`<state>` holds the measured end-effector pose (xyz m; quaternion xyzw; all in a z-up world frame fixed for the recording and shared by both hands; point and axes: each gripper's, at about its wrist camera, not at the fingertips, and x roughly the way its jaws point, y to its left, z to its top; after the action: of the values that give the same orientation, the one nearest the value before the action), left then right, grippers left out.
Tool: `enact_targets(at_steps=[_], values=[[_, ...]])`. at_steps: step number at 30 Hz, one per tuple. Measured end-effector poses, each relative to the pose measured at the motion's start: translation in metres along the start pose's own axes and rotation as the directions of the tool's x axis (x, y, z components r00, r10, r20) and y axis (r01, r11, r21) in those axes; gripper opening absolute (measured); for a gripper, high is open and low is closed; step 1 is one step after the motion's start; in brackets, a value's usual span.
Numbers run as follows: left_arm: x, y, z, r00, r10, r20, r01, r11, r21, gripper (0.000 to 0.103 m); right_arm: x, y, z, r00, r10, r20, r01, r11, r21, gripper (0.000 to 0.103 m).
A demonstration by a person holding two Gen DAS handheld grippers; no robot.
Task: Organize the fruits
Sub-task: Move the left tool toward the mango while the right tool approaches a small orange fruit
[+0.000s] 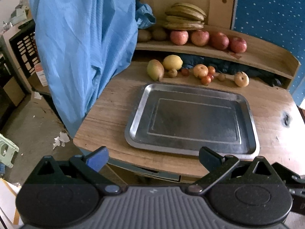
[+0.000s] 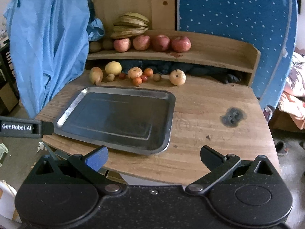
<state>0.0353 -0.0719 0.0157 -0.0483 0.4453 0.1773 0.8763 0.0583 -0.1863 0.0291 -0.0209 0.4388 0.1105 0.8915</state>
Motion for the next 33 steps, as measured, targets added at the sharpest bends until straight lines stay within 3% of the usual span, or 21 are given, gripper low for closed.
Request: enact_targets(at_steps=[11, 25, 28, 33], values=[[0.026, 0.002, 0.043, 0.999, 0.042, -0.006, -0.042, 0.999, 0.031, 0.103, 0.022, -0.017, 0.028, 1.000, 0.013, 0.012, -0.013, 1.000, -0.011, 0.103], [0.112, 0.012, 0.123, 0.997, -0.078, -0.023, 0.080, 0.988, 0.133, 0.103, 0.089, 0.010, 0.092, 0.997, -0.068, 0.033, 0.068, 0.997, 0.025, 0.103], [0.133, 0.013, 0.138, 0.997, -0.076, -0.014, 0.077, 0.981, 0.180, 0.103, 0.098, 0.021, 0.104, 0.994, -0.053, 0.094, 0.051, 0.998, 0.021, 0.103], [0.173, 0.018, 0.158, 0.991, -0.119, -0.069, 0.130, 0.972, 0.195, 0.103, 0.118, 0.037, 0.120, 0.994, -0.059, 0.089, 0.060, 0.998, -0.007, 0.103]])
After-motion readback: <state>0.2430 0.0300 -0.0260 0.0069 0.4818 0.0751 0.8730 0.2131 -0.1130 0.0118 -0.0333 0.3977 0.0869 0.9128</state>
